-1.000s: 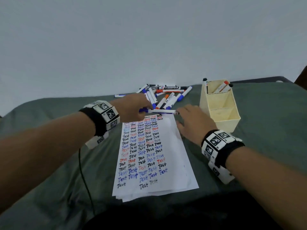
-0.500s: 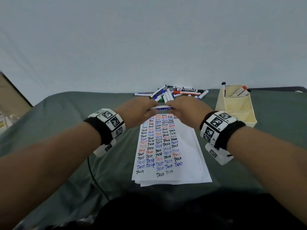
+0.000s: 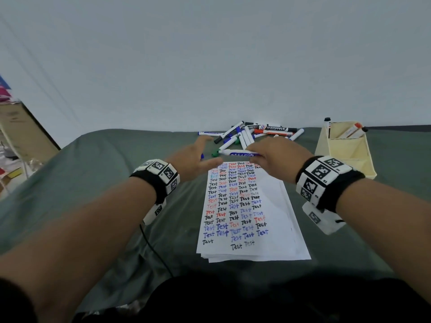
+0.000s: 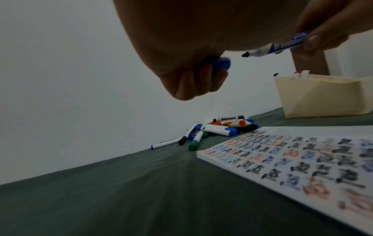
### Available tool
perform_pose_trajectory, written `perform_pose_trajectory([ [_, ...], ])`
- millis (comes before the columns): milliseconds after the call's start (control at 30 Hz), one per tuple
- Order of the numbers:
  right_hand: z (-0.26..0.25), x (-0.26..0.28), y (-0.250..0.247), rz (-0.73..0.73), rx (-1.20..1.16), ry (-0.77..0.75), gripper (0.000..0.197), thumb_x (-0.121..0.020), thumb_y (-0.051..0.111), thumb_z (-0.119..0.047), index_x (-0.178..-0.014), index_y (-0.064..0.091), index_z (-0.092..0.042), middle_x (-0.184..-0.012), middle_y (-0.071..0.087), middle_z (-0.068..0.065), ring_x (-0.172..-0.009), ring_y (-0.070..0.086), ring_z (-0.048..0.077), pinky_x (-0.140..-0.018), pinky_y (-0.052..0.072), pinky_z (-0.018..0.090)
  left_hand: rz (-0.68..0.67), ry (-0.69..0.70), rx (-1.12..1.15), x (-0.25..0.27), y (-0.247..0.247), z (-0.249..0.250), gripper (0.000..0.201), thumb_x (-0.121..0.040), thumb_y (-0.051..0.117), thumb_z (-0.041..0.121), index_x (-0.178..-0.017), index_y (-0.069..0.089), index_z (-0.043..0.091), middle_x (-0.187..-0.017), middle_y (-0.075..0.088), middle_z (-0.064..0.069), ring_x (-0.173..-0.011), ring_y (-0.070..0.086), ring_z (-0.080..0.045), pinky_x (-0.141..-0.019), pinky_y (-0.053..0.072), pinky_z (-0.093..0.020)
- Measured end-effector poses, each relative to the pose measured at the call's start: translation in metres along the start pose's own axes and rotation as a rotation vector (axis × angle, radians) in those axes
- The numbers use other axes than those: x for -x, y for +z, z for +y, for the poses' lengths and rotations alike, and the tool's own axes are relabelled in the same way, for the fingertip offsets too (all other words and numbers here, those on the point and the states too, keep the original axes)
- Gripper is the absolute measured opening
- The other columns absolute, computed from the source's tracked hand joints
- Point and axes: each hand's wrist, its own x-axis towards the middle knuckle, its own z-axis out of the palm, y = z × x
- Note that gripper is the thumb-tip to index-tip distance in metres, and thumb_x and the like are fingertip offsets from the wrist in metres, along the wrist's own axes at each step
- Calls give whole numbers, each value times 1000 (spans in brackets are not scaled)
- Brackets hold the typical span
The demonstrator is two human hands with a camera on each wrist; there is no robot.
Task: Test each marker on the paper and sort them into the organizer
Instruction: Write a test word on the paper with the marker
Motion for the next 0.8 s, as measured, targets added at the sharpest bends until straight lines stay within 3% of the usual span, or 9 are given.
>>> perform_pose_trajectory([
  [100, 14, 0, 7, 33, -101, 98, 25, -103, 54, -30, -125, 62, -22, -112, 69, 5, -106, 62, 28, -84, 49, 38, -27, -127, 28, 5, 7, -20, 48, -95, 42, 45, -135, 35, 19, -70, 53, -8, -60, 51, -22, -59, 38, -34],
  [167, 22, -1, 11, 57, -171, 139, 40, -102, 57, -28, -142, 53, -29, -131, 65, 3, -114, 60, 24, -87, 46, 31, -41, -177, -22, 6, 13, -35, 39, -96, 42, 25, -132, 40, 12, -71, 50, -4, -60, 46, -21, -58, 31, -32],
  [267, 28, -6, 16, 88, -245, 179, 34, -103, 55, -29, -136, 59, -36, -129, 66, -2, -73, 60, -1, -65, 38, 18, -59, -264, -140, 7, 20, -56, 31, -97, 50, 13, -127, 45, 9, -88, 53, -1, -73, 48, -23, -68, 32, -30],
  [333, 30, -9, 19, 99, -307, 217, 28, -103, 55, -31, -128, 63, -39, -119, 66, -6, -52, 61, 1, -56, 37, 15, -118, -279, -222, 6, 21, -69, 27, -95, 56, 16, -121, 48, 10, -97, 57, -4, -83, 52, -26, -74, 37, -32],
  [533, 29, -13, 23, 162, -456, 284, 26, -100, 58, -31, -123, 64, -43, -99, 60, -12, -48, 64, 3, -54, 42, 14, -253, -220, -404, 1, 19, -90, 21, -90, 67, 12, -111, 71, 14, -117, 67, -10, -107, 61, -30, -81, 43, -28],
  [600, 29, -14, 26, 184, -515, 300, 28, -98, 61, -33, -124, 65, -42, -98, 63, -5, -50, 65, 4, -54, 44, 13, -291, -200, -450, -1, 19, -89, 23, -90, 67, 12, -112, 73, 17, -119, 66, -9, -110, 60, -29, -88, 46, -31],
  [667, 29, -14, 29, 202, -583, 305, 38, -92, 68, -36, -130, 63, -40, -102, 64, -6, -59, 65, 5, -67, 52, 13, -318, -192, -447, -1, 19, -88, 25, -90, 68, 12, -114, 74, 19, -121, 65, -7, -112, 59, -27, -90, 45, -30],
  [733, 30, -13, 31, 200, -653, 298, 56, -85, 78, -37, -137, 58, -39, -111, 60, -21, -81, 62, 3, -88, 56, 30, -326, -195, -431, -1, 20, -88, 31, -91, 69, 14, -121, 70, 19, -124, 64, -7, -115, 58, -26, -93, 44, -31],
  [800, 32, -13, 31, 179, -700, 292, 73, -78, 84, -34, -143, 53, -40, -130, 56, -22, -99, 61, 7, -92, 56, 37, -316, -197, -413, -1, 21, -86, 38, -92, 68, 21, -129, 64, 20, -128, 61, -6, -120, 55, -26, -98, 43, -33],
])
